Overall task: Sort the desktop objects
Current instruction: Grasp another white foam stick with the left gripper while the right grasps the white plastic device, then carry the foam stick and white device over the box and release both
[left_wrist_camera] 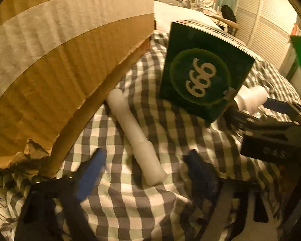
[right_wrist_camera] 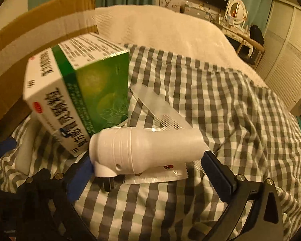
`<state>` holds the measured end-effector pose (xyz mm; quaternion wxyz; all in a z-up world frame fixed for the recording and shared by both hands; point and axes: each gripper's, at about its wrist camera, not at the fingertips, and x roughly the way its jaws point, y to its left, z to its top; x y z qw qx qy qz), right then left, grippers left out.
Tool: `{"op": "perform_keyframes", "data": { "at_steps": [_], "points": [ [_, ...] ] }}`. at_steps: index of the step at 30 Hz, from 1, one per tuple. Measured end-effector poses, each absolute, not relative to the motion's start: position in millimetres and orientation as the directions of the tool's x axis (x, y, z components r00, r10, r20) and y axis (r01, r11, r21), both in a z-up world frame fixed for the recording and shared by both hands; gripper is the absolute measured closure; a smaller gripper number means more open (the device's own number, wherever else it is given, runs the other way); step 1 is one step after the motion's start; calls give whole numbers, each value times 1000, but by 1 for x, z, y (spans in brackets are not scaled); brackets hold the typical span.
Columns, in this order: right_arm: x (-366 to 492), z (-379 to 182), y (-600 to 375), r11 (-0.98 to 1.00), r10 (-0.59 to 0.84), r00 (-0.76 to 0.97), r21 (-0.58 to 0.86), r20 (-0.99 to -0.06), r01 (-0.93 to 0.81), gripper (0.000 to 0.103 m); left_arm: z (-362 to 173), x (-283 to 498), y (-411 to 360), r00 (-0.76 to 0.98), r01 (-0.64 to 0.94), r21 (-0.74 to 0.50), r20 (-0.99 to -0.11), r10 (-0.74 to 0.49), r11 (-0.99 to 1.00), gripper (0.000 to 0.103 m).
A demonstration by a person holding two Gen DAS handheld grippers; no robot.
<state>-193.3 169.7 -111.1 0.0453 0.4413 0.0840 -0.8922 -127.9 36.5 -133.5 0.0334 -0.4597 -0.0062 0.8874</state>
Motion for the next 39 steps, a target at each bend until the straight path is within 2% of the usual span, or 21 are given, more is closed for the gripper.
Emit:
{"op": "perform_keyframes", "data": {
  "at_steps": [1, 3, 5, 8, 14, 19, 25, 28, 32, 36, 39],
  "points": [
    [-194, -112, 169, -981, -10, -604, -108, -797, 159, 1, -133, -127, 37, -574, -61, -37, -816, 65, -997, 32],
    [-188, -110, 169, -982, -12, -631, -110, -776, 155, 4, -130, -123, 36, -571, -73, -39, -818, 74, -997, 58],
    [-180, -106, 170, -982, -16, -654, -111, -756, 153, 4, -128, -120, 35, -559, -104, -72, -821, 118, -992, 79],
    [-170, -101, 172, -982, -29, -657, -103, -753, 161, 4, -126, -119, 34, -561, -126, -64, -819, 124, -990, 82],
    [-142, -77, 169, -978, -18, -682, -129, -731, 164, 4, -108, -116, 21, -578, -111, -132, -798, 172, -985, 87],
    [-113, -34, 159, -977, -35, -734, -133, -679, 169, 4, -82, -105, 8, -620, -102, -180, -757, 204, -978, 89],
    [-88, 14, 144, -978, -60, -765, -114, -642, 173, 4, -52, -94, 12, -638, -153, -266, -709, 301, -952, 89],
    [-77, 33, 138, -978, -58, -777, -121, -627, 171, 4, -33, -80, 1, -661, -188, -313, -661, 356, -931, 89],
    [-67, 59, 131, -979, -91, -786, -90, -612, 184, 4, 6, -68, -11, -736, -215, -311, -571, 363, -926, 89],
    [-72, 83, 114, -974, -143, -785, -53, -602, 219, 4, 50, -64, -45, -824, -193, -312, -464, 326, -930, 89],
    [-87, 98, 94, -968, -189, -786, -24, -588, 250, 4, 74, -73, -85, -882, -127, -313, -398, 252, -941, 89]
  ]
}}
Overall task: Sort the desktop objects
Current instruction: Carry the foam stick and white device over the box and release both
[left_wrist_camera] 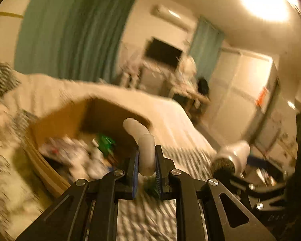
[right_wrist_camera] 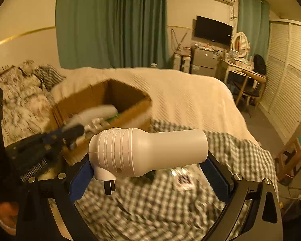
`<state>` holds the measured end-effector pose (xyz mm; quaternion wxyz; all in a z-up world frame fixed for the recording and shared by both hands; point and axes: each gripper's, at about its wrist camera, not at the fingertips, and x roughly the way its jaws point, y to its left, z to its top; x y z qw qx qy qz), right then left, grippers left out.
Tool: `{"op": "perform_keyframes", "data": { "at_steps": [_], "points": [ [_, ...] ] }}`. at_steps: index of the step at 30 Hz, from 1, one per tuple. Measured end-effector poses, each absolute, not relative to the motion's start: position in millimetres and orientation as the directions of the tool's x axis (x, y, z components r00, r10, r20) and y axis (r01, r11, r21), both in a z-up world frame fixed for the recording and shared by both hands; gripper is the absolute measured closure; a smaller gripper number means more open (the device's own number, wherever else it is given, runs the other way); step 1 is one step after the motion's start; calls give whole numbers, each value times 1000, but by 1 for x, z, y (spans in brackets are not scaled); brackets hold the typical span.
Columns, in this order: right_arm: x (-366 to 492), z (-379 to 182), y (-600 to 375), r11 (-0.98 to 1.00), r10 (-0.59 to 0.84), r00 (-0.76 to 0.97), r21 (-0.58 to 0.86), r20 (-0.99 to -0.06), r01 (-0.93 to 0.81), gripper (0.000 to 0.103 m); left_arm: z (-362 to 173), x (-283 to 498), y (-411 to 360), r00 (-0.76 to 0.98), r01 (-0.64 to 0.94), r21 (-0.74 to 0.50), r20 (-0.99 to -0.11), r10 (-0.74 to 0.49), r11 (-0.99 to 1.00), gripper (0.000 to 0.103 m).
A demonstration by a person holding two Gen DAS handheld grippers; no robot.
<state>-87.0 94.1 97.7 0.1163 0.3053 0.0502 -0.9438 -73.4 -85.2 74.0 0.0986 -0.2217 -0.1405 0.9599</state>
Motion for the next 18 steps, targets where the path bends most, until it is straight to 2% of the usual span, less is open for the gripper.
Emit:
{"op": "perform_keyframes", "data": {
  "at_steps": [4, 8, 10, 11, 13, 14, 15, 16, 18],
  "points": [
    [-126, 105, 53, -947, -279, -768, 32, -577, 320, 4, 82, -103, -120, -901, -28, -223, -417, 122, -974, 89],
    [-171, 85, 16, -938, -322, -736, 97, -595, 332, 4, 54, -125, -139, -884, 61, -95, -468, -10, -994, 89],
    [-193, 73, 0, -947, -300, -732, 97, -612, 307, 4, 36, -139, -139, -864, 61, -68, -504, -18, -996, 88],
    [-202, 68, -6, -951, -289, -737, 99, -611, 292, 3, 28, -143, -140, -852, 54, -65, -523, -12, -996, 84],
    [-212, 63, -10, -967, -242, -753, 85, -612, 242, 3, 18, -150, -142, -831, 71, -45, -555, -35, -996, 65],
    [-216, 62, -9, -971, -224, -758, 78, -612, 224, 1, 15, -149, -140, -830, 77, -40, -557, -42, -996, 37],
    [-217, 62, -8, -974, -216, -762, 78, -610, 214, 1, 13, -148, -141, -834, 85, -41, -550, -49, -996, 16],
    [-216, 63, -4, -977, -204, -771, 79, -604, 197, 0, 14, -145, -140, -845, 96, -43, -532, -59, -994, 12],
    [-209, 67, 7, -985, -171, -788, 76, -591, 156, 0, 19, -135, -133, -863, 88, -54, -502, -50, -995, 11]
  ]
}}
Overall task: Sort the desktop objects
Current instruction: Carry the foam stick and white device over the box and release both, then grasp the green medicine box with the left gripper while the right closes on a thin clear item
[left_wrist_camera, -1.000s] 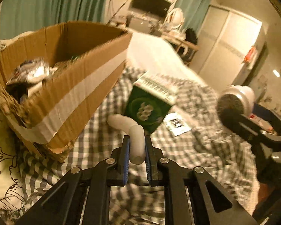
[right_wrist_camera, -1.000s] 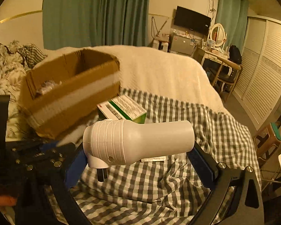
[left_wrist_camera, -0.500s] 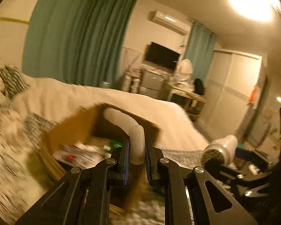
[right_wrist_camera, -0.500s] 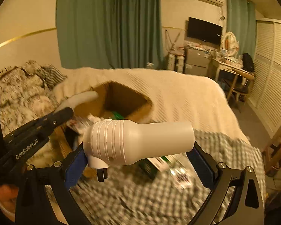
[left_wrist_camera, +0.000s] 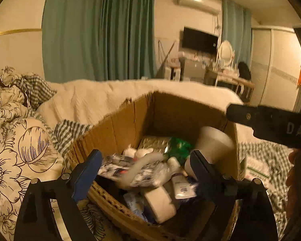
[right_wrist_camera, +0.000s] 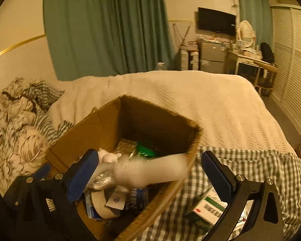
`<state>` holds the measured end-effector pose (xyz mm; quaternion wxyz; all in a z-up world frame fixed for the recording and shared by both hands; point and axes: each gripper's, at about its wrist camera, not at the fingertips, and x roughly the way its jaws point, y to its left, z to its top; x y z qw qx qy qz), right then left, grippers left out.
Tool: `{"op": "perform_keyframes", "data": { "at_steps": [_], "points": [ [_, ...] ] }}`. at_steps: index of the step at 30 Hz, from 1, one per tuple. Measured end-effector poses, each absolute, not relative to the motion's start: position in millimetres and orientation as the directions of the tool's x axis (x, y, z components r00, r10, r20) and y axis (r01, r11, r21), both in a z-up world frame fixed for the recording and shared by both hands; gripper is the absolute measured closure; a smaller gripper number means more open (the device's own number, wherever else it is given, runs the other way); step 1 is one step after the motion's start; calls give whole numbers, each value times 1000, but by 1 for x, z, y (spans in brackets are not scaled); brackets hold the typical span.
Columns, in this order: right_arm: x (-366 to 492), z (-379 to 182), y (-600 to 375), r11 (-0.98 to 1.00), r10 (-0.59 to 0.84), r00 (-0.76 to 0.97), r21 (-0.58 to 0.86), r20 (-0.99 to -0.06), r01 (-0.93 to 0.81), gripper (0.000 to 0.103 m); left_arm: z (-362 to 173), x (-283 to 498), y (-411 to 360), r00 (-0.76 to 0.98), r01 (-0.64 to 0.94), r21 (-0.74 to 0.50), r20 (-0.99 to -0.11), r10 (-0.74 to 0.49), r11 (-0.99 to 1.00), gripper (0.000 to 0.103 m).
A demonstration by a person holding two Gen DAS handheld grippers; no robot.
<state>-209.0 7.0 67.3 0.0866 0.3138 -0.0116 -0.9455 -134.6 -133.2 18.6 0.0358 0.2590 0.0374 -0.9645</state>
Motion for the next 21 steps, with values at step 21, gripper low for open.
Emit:
{"op": "perform_keyframes", "data": {
  "at_steps": [21],
  "points": [
    [-55, 23, 190, -998, -13, -677, 47, -736, -32, 0, 37, -47, -1, -781, -279, -83, -560, 276, -957, 10]
  ]
}}
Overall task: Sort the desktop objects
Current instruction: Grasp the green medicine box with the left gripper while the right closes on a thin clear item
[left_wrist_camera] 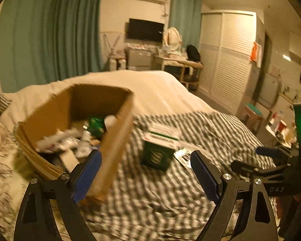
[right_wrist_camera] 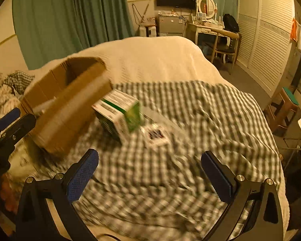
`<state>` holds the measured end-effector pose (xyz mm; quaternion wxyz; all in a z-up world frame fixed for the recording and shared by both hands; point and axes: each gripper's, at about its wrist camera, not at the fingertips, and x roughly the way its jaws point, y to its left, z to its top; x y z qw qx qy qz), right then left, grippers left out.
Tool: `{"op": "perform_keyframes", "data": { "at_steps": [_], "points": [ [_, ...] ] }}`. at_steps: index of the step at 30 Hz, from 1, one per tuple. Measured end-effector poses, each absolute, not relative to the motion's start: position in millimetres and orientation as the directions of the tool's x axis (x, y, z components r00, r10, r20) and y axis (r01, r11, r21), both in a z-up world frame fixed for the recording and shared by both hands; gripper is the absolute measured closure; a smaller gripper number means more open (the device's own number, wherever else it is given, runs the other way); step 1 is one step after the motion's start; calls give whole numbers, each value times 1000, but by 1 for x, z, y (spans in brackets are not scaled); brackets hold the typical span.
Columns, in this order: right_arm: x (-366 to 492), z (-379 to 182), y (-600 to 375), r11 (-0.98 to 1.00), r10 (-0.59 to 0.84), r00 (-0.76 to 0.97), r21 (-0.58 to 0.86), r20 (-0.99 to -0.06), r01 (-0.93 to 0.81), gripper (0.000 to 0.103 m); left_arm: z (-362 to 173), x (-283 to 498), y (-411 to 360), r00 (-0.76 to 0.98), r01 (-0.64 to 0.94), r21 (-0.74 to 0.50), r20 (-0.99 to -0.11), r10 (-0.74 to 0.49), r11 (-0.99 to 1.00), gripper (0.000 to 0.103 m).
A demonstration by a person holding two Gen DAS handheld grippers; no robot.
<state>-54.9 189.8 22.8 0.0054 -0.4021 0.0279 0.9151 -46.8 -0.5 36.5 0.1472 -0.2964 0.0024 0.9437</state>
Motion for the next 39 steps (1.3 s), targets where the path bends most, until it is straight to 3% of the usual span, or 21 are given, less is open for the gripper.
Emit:
{"op": "perform_keyframes", "data": {
  "at_steps": [6, 10, 11, 17, 20, 22, 23, 24, 25, 27, 32, 39],
  "points": [
    [-67, -4, 211, -1000, -3, -677, -10, -736, 15, 1, 1, -72, 40, -735, -334, -56, -610, 297, -941, 10],
    [-99, -24, 218, -997, -67, -669, 31, -740, 66, 1, -27, -106, 60, -715, -338, -63, -632, 299, -939, 10],
    [-107, -29, 219, -997, -68, -663, 29, -745, 70, 5, -35, -115, 61, -716, -334, -66, -631, 299, -940, 10],
    [-155, -72, 228, -989, -54, -630, -45, -775, 140, 5, -69, -168, 66, -722, -285, -29, -650, 235, -958, 8],
    [-184, -92, 228, -982, -48, -606, -72, -794, 172, 8, -81, -189, 72, -716, -317, -48, -643, 272, -947, 7],
    [-205, -106, 229, -984, -39, -578, -68, -815, 163, 14, -92, -199, 78, -700, -343, -40, -656, 283, -939, 7],
    [-213, -112, 230, -987, -52, -564, -45, -824, 155, 18, -97, -201, 79, -691, -350, -40, -663, 287, -936, 11],
    [-219, -116, 230, -989, -61, -562, -24, -825, 144, 19, -100, -202, 79, -683, -357, -48, -668, 295, -933, 22],
    [-223, -119, 230, -991, -66, -560, -13, -826, 135, 21, -102, -200, 77, -681, -353, -59, -668, 300, -934, 22],
    [-225, -121, 225, -992, -42, -554, -32, -831, 123, 72, -100, -193, 70, -688, -335, -78, -660, 300, -939, 22],
    [-194, -105, 211, -985, 27, -572, -120, -820, 124, 100, -65, -160, 56, -716, -338, -98, -618, 324, -936, 22],
    [-128, -38, 194, -984, 6, -618, -116, -786, 138, 100, 0, -103, 36, -785, -340, -60, -532, 318, -939, 22]
  ]
}}
